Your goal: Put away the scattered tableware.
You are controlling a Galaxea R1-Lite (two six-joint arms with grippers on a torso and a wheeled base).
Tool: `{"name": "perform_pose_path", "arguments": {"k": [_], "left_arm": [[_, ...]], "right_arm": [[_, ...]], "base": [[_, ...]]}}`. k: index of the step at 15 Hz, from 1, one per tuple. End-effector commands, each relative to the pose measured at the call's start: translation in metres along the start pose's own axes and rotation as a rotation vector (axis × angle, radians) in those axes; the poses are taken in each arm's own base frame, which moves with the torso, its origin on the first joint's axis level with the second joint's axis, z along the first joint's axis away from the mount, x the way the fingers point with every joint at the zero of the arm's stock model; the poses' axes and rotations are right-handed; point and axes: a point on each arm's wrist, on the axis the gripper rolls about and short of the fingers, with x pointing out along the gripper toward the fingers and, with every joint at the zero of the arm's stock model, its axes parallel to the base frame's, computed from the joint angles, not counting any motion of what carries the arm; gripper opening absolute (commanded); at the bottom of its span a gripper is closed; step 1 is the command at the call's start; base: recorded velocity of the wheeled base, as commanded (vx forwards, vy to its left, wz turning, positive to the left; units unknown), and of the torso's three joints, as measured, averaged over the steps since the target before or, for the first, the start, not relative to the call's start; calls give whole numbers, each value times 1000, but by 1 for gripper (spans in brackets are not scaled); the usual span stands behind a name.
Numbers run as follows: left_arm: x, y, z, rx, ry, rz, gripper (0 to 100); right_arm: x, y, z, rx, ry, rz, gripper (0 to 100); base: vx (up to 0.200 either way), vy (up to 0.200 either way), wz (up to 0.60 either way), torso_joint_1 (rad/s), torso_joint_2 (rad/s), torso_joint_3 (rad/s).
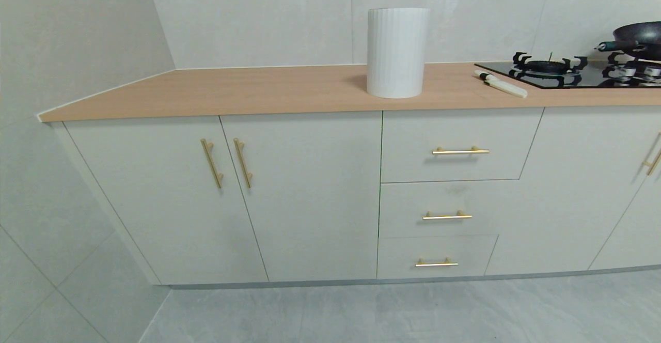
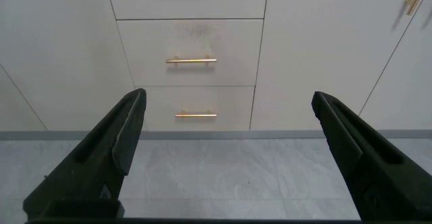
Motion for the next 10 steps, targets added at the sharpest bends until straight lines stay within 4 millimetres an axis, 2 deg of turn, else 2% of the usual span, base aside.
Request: {"name": "perform_pose_path", "arguments": {"k": [1,10], "left_arm": [[0,0,0,-3,1,-1,100],[0,0,0,-3,1,-1,100]], "right_arm": [[0,0,0,-1,3,0,100],[0,0,0,1,4,5,100]], "base": [[0,0,0,0,0,0],[200,0,0,4,3,5]]}}
